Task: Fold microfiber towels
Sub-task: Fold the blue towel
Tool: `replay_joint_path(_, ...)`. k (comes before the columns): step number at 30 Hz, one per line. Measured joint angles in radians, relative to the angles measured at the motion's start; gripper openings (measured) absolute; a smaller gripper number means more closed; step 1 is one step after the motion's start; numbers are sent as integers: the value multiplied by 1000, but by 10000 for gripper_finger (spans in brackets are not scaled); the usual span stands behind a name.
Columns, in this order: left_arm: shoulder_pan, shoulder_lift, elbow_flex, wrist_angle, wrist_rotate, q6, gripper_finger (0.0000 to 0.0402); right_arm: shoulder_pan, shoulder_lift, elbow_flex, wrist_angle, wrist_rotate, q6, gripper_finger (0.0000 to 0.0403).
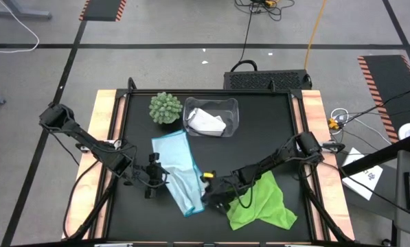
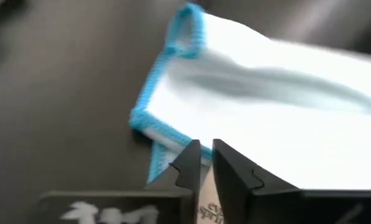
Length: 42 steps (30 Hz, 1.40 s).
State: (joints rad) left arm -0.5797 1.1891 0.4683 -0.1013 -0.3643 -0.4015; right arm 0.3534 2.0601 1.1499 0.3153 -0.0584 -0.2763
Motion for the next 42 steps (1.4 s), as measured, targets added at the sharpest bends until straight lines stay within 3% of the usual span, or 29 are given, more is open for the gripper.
replay_joint_path(10, -2, 0, 0, -1, 6, 18, 179, -34, -8, 85, -141, -144, 465, 121)
replay_joint_path(21, -56, 0, 0, -3, 7, 57, 179, -70, -54, 87, -178, -266, 1118, 130)
replay_joint_path(27, -93, 0, 0, -10, 7, 91, 180, -76, -28, 86, -312, -284, 1279, 127)
replay_joint_path(42, -162, 0, 0, -59, -35, 131, 179, -79, -13, 87, -180, -278, 1489, 123)
